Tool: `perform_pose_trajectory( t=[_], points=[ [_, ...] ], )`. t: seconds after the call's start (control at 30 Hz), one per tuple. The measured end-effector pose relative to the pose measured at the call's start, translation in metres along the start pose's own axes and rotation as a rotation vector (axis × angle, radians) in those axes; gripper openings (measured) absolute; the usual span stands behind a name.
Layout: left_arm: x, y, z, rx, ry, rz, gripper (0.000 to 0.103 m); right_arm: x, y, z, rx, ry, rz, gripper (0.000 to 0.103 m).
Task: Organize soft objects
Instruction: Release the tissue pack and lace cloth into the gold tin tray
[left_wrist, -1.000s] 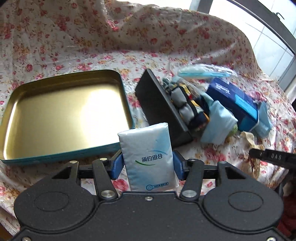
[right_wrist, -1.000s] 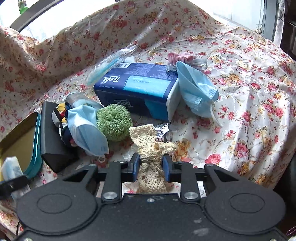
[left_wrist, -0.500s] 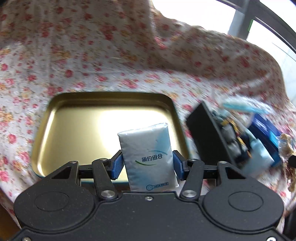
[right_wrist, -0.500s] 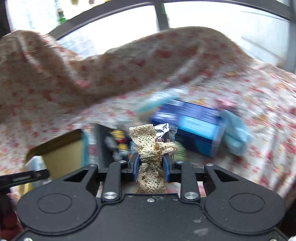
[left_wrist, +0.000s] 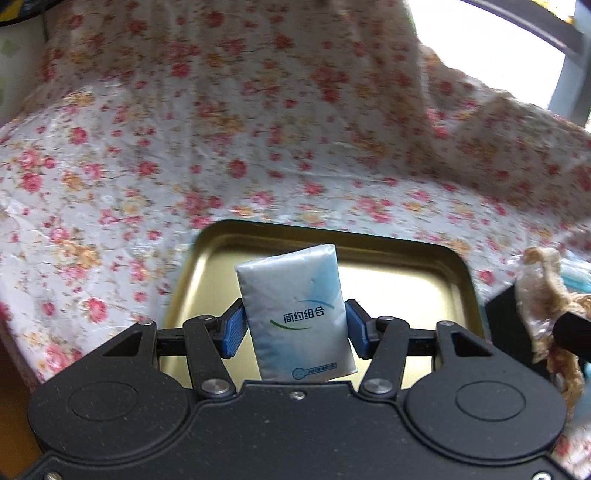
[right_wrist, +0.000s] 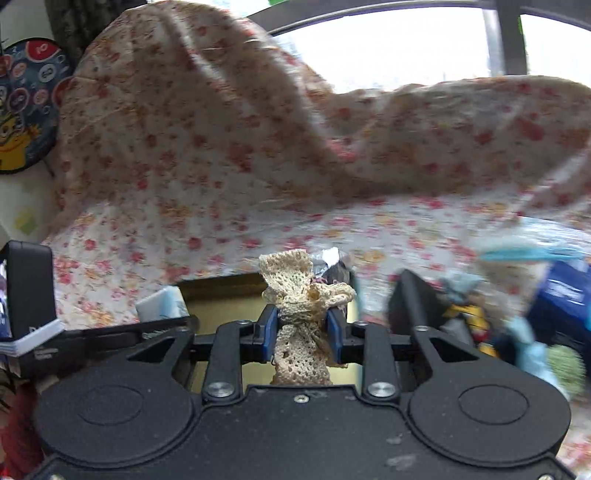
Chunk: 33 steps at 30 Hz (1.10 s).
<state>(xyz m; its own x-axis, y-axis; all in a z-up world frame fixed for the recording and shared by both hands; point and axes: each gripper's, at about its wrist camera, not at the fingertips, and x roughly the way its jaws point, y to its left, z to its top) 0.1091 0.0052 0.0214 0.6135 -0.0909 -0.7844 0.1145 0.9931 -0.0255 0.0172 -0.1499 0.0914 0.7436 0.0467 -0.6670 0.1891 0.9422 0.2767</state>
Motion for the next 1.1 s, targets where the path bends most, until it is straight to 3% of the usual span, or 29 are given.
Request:
perform_pose_trajectory(
  t=[0.07,0.2,0.4,1.1],
  points=[
    [0.003,0.005,0.000,-0.016,-0.006,0.025,0.067,0.011,0.006,0.003,0.012,-0.008,0.009,0.065],
    [0.005,0.009,-0.004,-0.007,-0.008,0.055,0.077,0.018,0.012,0.000,0.002,-0.003,-0.004,0.064],
    [0.010,0.004,-0.011,0.001,0.024,0.041,0.077,0.008,-0.011,-0.011,0.055,0.026,-0.036,0.064],
    [-0.018,-0.050,-0.031,0.138,-0.004,-0.019,0.079,-0.038,-0.057,-0.036,0.154,-0.011,-0.146,0.065]
  ],
)
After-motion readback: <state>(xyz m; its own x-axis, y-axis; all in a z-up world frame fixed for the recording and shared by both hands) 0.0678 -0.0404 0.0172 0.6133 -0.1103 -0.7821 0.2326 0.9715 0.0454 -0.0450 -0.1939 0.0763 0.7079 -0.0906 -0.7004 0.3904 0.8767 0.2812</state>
